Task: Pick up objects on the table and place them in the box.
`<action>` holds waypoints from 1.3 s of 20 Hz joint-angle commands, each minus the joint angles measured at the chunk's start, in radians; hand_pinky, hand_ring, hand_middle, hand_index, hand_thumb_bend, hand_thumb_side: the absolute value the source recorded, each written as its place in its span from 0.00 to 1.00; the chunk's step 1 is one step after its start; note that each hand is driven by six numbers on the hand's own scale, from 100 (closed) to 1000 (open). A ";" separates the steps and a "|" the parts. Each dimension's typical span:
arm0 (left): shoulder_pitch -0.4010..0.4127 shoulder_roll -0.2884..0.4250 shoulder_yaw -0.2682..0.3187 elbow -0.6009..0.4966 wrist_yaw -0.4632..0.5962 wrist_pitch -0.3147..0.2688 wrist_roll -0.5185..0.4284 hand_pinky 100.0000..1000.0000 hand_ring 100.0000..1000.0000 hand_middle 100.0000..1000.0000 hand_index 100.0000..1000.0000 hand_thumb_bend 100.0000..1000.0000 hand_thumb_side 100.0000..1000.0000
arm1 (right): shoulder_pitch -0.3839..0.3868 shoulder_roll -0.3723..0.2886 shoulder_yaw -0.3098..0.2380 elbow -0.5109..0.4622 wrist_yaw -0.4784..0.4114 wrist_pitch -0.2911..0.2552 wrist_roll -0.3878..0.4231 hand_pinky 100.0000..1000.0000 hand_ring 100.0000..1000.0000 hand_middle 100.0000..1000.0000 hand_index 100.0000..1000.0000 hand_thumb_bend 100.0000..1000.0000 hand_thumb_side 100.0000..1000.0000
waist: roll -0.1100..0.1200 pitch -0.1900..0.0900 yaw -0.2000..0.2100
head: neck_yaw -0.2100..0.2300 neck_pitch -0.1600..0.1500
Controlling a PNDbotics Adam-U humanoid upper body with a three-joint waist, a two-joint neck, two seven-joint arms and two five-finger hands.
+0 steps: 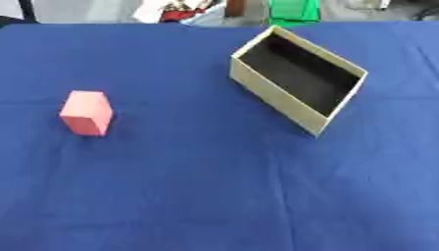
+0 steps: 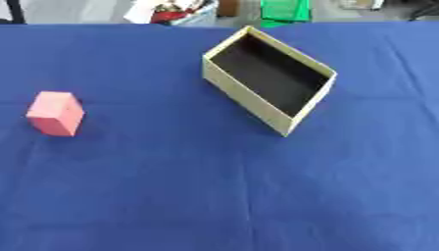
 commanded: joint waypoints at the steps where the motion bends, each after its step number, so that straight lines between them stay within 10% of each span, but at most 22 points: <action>1: 0.002 0.075 0.001 -0.016 -0.022 0.011 -0.020 0.62 0.77 0.77 0.89 0.06 0.70 | -0.007 -0.022 -0.014 -0.014 0.007 0.001 0.000 0.79 0.77 0.78 0.82 0.00 0.95 | -0.001 -0.024 0.001 | -0.006 0.012; 13: -0.005 0.254 -0.039 -0.016 -0.094 0.040 -0.050 0.63 0.78 0.77 0.88 0.08 0.63 | 0.002 -0.027 -0.014 -0.014 0.009 0.005 0.002 0.79 0.77 0.78 0.82 0.00 0.95 | 0.002 -0.044 0.002 | -0.047 0.071; 26: -0.043 0.530 -0.144 -0.016 -0.261 0.068 -0.204 0.72 0.81 0.80 0.88 0.29 0.68 | 0.014 -0.042 -0.009 -0.014 0.013 0.008 0.006 0.79 0.77 0.78 0.82 0.00 0.94 | 0.012 -0.052 0.008 | -0.027 0.059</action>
